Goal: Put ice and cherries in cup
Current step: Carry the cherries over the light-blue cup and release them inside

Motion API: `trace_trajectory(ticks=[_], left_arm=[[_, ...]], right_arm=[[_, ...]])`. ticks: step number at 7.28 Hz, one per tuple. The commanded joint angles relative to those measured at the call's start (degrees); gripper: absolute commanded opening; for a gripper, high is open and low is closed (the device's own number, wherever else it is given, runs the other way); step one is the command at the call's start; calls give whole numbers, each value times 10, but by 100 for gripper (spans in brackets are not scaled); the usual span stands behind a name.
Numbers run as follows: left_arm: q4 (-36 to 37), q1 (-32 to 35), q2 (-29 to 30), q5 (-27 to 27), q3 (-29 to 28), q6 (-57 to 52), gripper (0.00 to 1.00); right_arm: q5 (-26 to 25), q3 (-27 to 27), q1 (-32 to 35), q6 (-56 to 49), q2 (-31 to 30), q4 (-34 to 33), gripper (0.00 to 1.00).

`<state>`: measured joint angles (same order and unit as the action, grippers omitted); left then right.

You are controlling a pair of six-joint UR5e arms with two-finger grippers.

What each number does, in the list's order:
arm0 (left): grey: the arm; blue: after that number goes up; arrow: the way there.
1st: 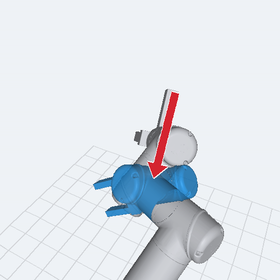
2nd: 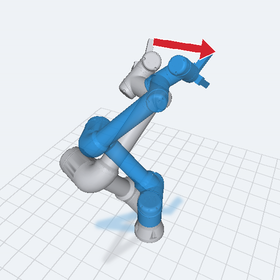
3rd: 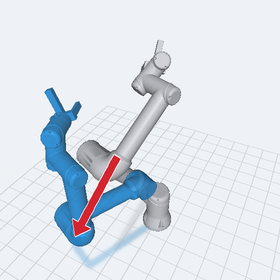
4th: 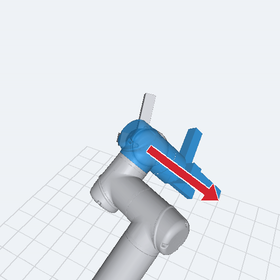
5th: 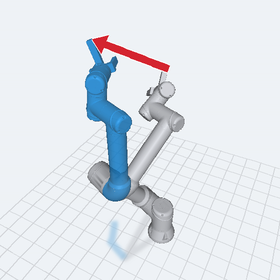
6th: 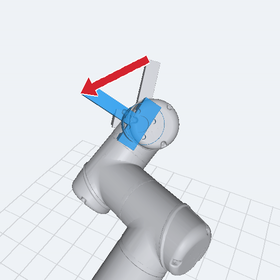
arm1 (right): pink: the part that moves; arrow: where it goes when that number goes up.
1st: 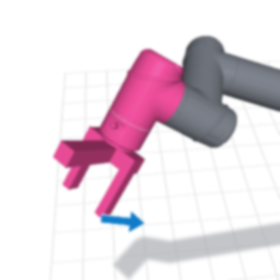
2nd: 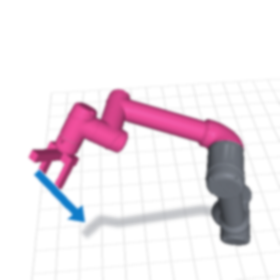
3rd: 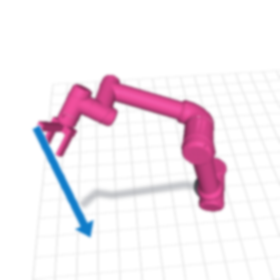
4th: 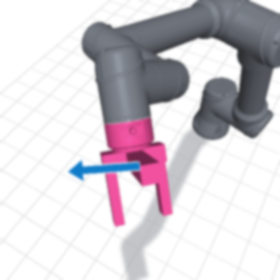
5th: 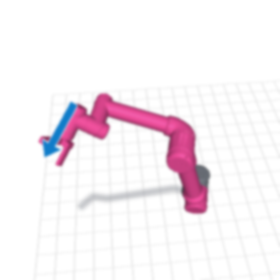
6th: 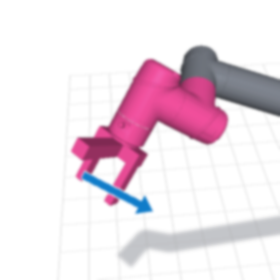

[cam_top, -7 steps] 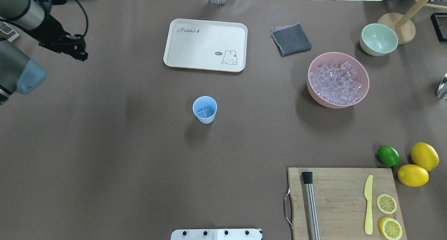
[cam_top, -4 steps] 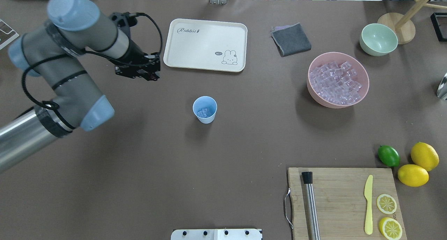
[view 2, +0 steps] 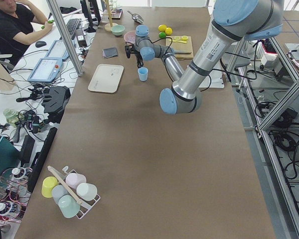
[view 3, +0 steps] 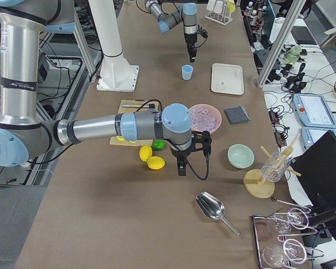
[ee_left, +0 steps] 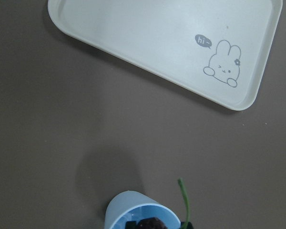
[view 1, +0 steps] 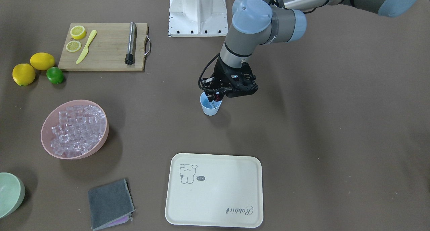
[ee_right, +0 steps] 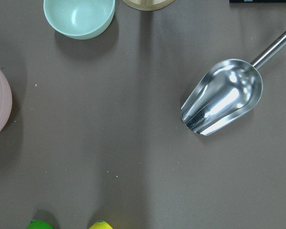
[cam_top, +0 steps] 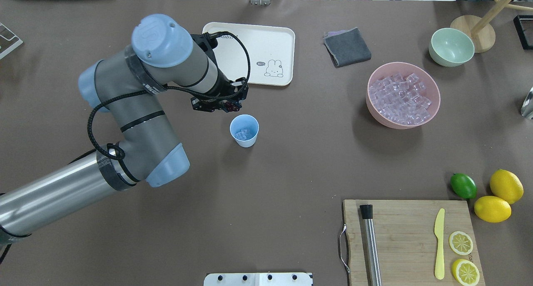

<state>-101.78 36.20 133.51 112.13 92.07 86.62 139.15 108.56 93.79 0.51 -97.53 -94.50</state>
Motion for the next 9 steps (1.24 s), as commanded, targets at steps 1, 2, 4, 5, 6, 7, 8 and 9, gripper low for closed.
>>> trace_trajectory(ticks=[1,2,4,5,6,7,8,9], left_arm=[[2,-9,0,-6,1,3,98],[1,-10,-1,-7,2,3,98],[1,-13,-12,-6,19,3,98],[1,-13,-20,-6,27,2,98],[2,-11,-33,-5,39,-2,98],[2,17,-60,1,44,-33,98],[10,74,-77,50,45,-114,98],[11,163,-117,136,37,-203,98]], right_arm=[[-3,2,1,0,-2,-1,100],[-5,2,2,0,-2,-1,100],[-11,2,2,-1,-1,-1,100],[-12,2,2,-1,0,-1,100],[-12,2,2,-1,0,-1,100],[-12,2,2,-1,0,-1,100],[-12,1,2,-1,5,-1,100],[-12,2,2,-1,5,-1,100]])
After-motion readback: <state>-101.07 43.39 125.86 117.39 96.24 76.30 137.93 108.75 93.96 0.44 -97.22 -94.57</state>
